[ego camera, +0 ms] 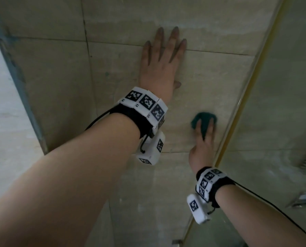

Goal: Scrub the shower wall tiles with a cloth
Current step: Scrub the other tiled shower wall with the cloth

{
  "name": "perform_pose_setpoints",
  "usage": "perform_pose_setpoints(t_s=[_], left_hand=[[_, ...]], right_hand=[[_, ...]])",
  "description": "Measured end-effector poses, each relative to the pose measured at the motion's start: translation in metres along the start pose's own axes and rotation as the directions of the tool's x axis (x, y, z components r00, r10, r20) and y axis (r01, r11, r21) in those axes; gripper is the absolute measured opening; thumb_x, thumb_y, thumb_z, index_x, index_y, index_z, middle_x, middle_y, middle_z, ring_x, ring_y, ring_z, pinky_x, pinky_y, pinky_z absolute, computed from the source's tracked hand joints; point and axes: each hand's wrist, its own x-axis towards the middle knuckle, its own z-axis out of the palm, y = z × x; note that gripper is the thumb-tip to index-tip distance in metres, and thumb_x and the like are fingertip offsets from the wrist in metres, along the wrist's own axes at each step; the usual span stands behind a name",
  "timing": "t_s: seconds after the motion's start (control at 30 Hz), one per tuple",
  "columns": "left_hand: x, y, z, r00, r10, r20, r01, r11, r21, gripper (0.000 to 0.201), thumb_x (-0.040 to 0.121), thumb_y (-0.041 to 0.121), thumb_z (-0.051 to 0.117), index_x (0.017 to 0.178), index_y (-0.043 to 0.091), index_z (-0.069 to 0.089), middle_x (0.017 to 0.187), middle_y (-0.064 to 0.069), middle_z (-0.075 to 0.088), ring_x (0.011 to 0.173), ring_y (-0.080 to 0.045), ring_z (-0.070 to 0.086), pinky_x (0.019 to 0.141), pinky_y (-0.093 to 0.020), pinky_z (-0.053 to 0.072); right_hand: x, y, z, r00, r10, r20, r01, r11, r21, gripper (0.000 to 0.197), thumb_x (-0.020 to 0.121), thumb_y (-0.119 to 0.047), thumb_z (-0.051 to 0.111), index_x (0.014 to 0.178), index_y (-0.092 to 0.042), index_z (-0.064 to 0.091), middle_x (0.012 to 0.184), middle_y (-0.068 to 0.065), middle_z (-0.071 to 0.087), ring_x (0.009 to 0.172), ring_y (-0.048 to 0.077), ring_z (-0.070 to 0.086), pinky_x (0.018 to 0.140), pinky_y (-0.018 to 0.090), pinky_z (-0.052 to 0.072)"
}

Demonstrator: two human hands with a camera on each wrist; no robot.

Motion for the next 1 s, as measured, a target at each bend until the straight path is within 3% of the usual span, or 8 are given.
perform_pose_setpoints(t_s=[0.13,0.27,0.4,0.53,0.67,0.77,0.9,1.0], left_hand=[[0.0,0.001,0.0,1.0,-0.003,0.001,0.003,1.0,0.005,0.093,0.09,0.043,0.059,0.153,0.023,-0.007,0.16,-0.004,-0.017,0.146,-0.033,-0.014,0.117,-0.05,-0.005],[-0.001,0.001,-0.001,1.0,0.006,-0.003,-0.005,1.0,0.01,0.092,0.091,0.044,0.057,0.153,0.024,-0.008,0.16,-0.004,-0.018,0.146,-0.033,-0.015,0.117,-0.049,-0.006],[-0.002,-0.001,-0.001,1.0,0.016,-0.011,-0.016,1.0,0.002,0.092,0.09,0.045,0.057,0.153,0.025,-0.007,0.16,-0.003,-0.017,0.146,-0.033,-0.015,0.116,-0.048,-0.007],[-0.002,-0.001,-0.002,1.0,0.018,-0.006,-0.018,1.0,0.001,0.092,0.09,0.046,0.057,0.153,0.025,-0.006,0.16,-0.003,-0.017,0.146,-0.033,-0.014,0.116,-0.048,-0.006],[-0.001,-0.001,-0.003,1.0,0.014,0.004,-0.014,1.0,0.003,0.092,0.09,0.045,0.057,0.153,0.025,-0.007,0.16,-0.003,-0.017,0.146,-0.033,-0.014,0.116,-0.048,-0.006],[-0.002,-0.001,-0.004,1.0,0.015,0.011,-0.015,1.0,0.013,0.092,0.091,0.047,0.056,0.153,0.025,-0.008,0.16,-0.003,-0.018,0.146,-0.033,-0.015,0.116,-0.048,-0.007],[-0.003,-0.001,-0.005,1.0,0.014,0.02,-0.014,1.0,0.002,0.092,0.091,0.047,0.056,0.153,0.026,-0.009,0.16,-0.003,-0.019,0.146,-0.033,-0.016,0.116,-0.048,-0.007],[-0.004,0.001,-0.005,1.0,0.008,0.015,-0.008,1.0,0.003,0.09,0.092,0.045,0.054,0.153,0.026,-0.009,0.16,-0.002,-0.019,0.146,-0.032,-0.016,0.116,-0.048,-0.007]], right_hand=[[-0.007,-0.003,0.006,0.976,-0.164,0.141,0.168,0.986,-0.019,0.11,0.061,0.027,0.058,0.147,-0.029,0.019,0.156,-0.001,0.004,0.142,0.025,-0.005,0.104,0.05,0.028],[0.034,-0.025,-0.007,0.932,-0.353,0.084,0.354,0.935,0.005,0.1,0.064,0.023,0.052,0.147,-0.027,0.027,0.156,0.007,0.017,0.143,0.025,0.001,0.11,0.052,0.019],[0.078,-0.024,-0.029,0.983,-0.179,-0.048,0.181,0.983,0.041,0.099,0.068,0.024,0.043,0.15,-0.029,0.024,0.159,0.008,0.009,0.145,0.031,0.007,0.089,0.04,0.051],[0.056,-0.012,-0.024,0.998,0.021,-0.058,-0.02,0.999,0.024,0.101,0.07,0.027,0.04,0.152,-0.026,0.015,0.16,0.005,-0.004,0.143,0.036,0.019,0.068,0.024,0.044],[0.005,0.0,-0.006,0.995,0.059,0.085,-0.06,0.998,0.003,0.105,0.071,0.029,0.041,0.149,-0.031,0.005,0.155,-0.006,-0.022,0.147,0.029,-0.001,0.084,0.03,0.049],[-0.023,-0.002,0.002,0.922,-0.08,0.378,0.081,0.997,0.014,0.106,0.075,0.027,0.042,0.143,-0.039,-0.004,0.149,-0.013,-0.034,0.14,0.016,-0.028,0.113,0.035,0.027],[-0.018,-0.024,0.009,0.886,-0.376,0.273,0.372,0.926,0.068,0.109,0.056,0.028,0.059,0.147,-0.024,0.03,0.156,-0.002,0.003,0.143,0.026,-0.003,0.107,0.053,0.015],[0.026,-0.048,-0.001,0.869,-0.466,0.165,0.465,0.884,0.048,0.101,0.054,0.025,0.059,0.142,-0.019,0.042,0.153,0.011,0.024,0.141,0.036,0.012,0.109,0.051,0.012]])
